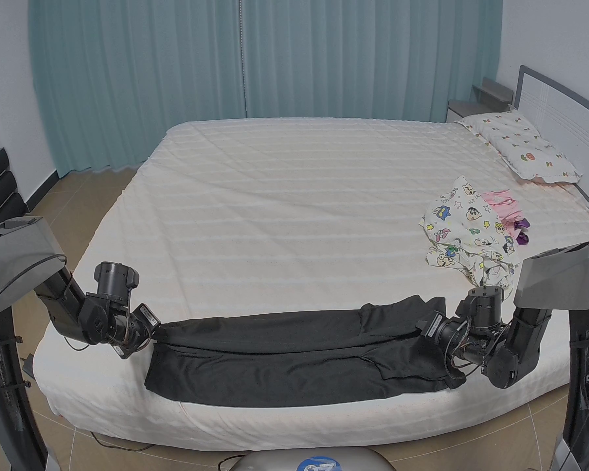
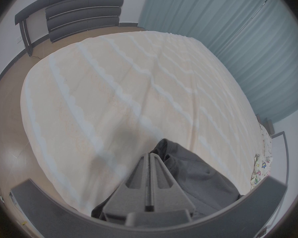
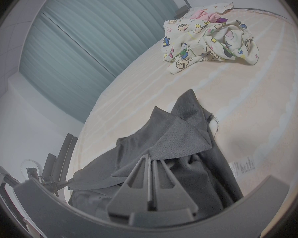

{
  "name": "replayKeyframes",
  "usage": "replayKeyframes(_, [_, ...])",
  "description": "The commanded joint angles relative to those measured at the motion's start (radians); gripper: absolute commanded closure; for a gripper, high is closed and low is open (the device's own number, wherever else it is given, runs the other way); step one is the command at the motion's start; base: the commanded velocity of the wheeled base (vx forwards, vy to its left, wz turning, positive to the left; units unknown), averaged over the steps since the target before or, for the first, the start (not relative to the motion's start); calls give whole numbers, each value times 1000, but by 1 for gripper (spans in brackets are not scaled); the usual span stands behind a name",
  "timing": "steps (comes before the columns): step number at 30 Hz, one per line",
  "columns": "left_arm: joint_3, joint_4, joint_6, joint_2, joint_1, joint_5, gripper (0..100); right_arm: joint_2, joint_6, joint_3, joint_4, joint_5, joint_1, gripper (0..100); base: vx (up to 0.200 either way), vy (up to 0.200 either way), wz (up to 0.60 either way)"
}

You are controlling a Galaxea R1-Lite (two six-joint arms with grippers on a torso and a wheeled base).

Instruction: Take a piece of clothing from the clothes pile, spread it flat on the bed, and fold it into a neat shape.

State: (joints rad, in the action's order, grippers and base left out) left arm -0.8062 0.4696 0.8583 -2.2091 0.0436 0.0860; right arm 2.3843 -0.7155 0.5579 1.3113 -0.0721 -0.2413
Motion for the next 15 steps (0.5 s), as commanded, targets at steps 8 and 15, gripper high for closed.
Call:
replayKeyframes(8, [15,-3,1,-20,16,5,100,23,4,0,0,2,-4,100,0,0,0])
replayKeyframes(15, [25,-2,1,-7,18,35,0,-27,-2,-32,37,8,13,0,0,0,0])
